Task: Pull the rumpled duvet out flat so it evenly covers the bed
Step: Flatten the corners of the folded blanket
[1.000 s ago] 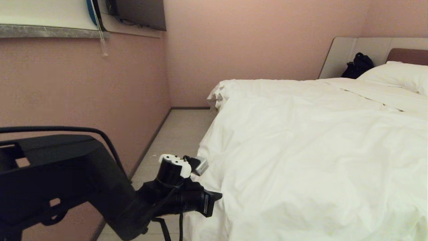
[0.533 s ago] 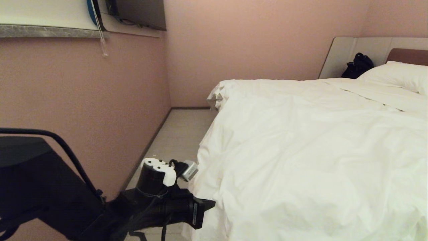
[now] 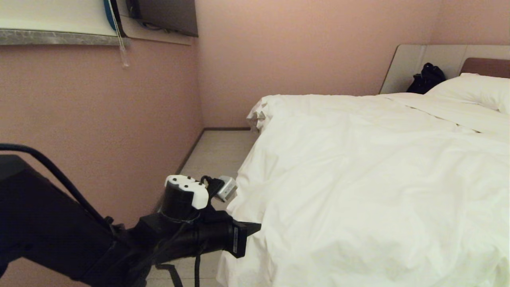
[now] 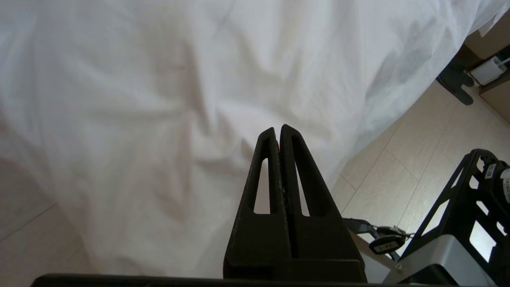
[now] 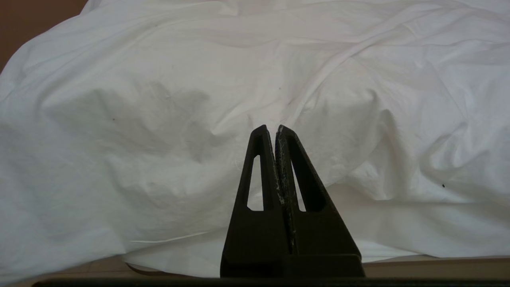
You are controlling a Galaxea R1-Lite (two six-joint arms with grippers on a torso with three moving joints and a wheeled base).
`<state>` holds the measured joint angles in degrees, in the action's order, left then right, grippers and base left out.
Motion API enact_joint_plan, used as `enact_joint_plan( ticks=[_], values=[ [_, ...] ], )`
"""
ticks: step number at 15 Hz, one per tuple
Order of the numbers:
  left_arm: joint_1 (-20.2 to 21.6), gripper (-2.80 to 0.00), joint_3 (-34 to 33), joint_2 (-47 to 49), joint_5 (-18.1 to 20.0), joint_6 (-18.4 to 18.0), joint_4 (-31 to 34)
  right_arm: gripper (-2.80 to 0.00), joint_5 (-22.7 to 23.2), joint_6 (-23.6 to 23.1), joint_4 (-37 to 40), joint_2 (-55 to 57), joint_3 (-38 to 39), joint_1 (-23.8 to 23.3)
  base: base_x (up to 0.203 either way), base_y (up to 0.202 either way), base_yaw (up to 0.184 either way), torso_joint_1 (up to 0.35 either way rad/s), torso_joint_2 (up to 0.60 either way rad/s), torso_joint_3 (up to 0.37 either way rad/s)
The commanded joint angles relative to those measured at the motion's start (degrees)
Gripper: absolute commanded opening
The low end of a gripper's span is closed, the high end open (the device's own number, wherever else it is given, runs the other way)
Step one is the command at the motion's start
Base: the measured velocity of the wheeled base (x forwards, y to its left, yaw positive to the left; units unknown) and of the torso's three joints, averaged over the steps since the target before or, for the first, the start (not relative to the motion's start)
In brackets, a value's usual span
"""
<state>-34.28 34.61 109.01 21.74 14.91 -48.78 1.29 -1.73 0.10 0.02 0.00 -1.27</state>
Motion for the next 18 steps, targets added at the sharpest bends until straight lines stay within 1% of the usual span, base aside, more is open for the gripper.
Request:
enact_joint_plan(
  ticks=[1, 2, 3, 7, 9, 10, 12, 14, 16, 17, 18],
  values=[
    [-0.25, -2.8, 3.51, 2.14, 0.15, 0.02, 1.55, -2.8, 0.03, -0.03, -0.01, -0.02, 0.0, -0.05, 0.0, 0.0, 0.0, 0.0, 0.0, 0.0],
    [-0.32, -2.8, 5.62, 3.57, 0.1, -0.12, 3.38, -2.8, 0.03, -0.03, -0.01, -0.02, 0.0, -0.05, 0.0, 0.0, 0.0, 0.0, 0.0, 0.0],
    [-0.34, 0.0, 6.86, 4.63, 0.07, -0.26, 4.35, -2.8, 0.03, -0.03, -0.01, -0.02, 0.0, -0.05, 0.0, 0.0, 0.0, 0.0, 0.0, 0.0],
    [-0.35, 0.0, 12.56, 6.54, -0.03, -0.58, 6.17, -2.8, -0.01, -0.03, -0.01, -0.02, 0.0, -0.02, 0.0, 0.0, 0.0, 0.0, 0.0, 0.0],
    [0.02, 0.0, 17.61, 7.02, -0.27, -0.58, 7.47, -2.8, 0.03, -0.03, -0.01, -0.02, 0.0, 0.04, 0.0, 0.0, 0.0, 0.0, 0.0, 0.0],
    [0.2, 0.0, 20.59, 7.85, -1.2, -0.58, 8.45, -2.8, 0.03, -0.03, -0.01, -0.02, 0.0, -0.05, 0.0, 0.0, 0.0, 0.0, 0.0, 0.0],
    [0.36, 0.0, 26.06, 10.74, -4.4, -0.7, 10.22, -2.8, 0.03, -0.03, -0.01, -0.02, 0.0, -0.05, 0.0, 0.0, 0.0, 0.0, 0.0, 0.0],
    [0.62, 0.0, 30.17, 13.28, -5.51, -0.83, 10.86, -2.8, 0.03, -0.03, -0.01, -0.02, 0.0, 0.04, 0.0, 0.0, 0.0, 0.0, 0.0, 0.0],
    [0.77, 0.0, 33.44, 16.57, -6.34, -2.6, 11.52, -2.8, 0.03, -0.03, -0.01, 0.01, 0.0, 0.03, 0.0, 0.0, 0.0, 0.0, 0.0, 0.0],
    [0.79, 0.0, 34.35, 17.73, -7.14, -4.05, 12.16, -2.8, 0.03, -0.03, -0.01, -0.02, 0.0, -0.05, 0.0, 0.0, 0.0, 0.0, 0.0, 0.0],
    [0.79, 0.0, 34.84, 18.46, -7.47, -4.52, 12.23, -2.8, 0.03, -0.03, -0.01, -0.02, 0.0, -0.05, 0.0, 0.0, 0.0, 0.0, 0.0, 0.0]
  ],
)
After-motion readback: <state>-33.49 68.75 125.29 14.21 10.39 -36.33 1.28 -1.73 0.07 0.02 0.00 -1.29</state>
